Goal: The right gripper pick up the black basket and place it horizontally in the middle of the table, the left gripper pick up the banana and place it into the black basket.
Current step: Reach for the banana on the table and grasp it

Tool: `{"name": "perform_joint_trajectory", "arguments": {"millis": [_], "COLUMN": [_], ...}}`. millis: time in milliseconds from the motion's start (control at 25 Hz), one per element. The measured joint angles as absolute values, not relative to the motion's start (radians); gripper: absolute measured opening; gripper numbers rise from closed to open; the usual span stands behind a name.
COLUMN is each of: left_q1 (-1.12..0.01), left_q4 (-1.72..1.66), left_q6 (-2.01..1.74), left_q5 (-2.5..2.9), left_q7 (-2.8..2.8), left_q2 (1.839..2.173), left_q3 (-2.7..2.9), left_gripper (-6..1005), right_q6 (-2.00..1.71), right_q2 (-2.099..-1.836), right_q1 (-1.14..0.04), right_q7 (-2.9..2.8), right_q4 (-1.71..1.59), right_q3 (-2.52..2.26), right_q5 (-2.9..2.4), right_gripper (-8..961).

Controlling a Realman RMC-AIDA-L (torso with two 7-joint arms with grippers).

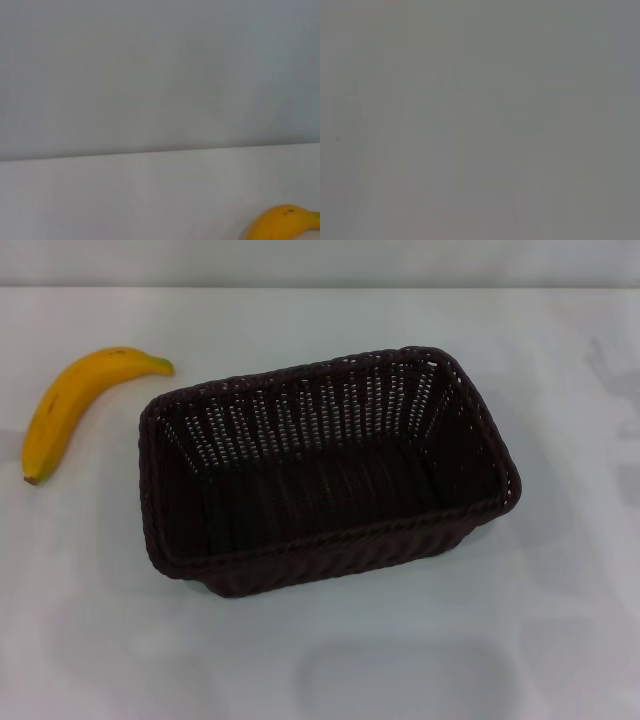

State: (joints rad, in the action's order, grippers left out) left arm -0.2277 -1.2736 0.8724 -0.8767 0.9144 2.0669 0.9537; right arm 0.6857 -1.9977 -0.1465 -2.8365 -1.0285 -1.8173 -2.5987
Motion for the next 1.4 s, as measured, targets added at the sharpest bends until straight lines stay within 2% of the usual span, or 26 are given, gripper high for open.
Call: {"name": "perform_joint_trajectory", "arguments": {"millis": [720,1400], "left_q1": [-0.369,-0.388], "left_q4": [-1.045,-0.943], "left_q6": [0.863,0.813], "left_q5": [-0.870,-0.886], "left_q7": [0.989,0.998], "left_q2": [2.065,2.074], "left_q3": [0.947,0.946], "left_gripper": [880,880], "right_q6": [0.685,0.682], "right_q2": [-1.996,-1.994], "right_q1": [-0.104,-0.079], "right_q7": [-2.832,-2.832], "right_q4": [-1.064,-1.072], "right_q3": [-1.836,-1.829], "right_q5": [-2.614,-2.640], "right_gripper": [858,857]}}
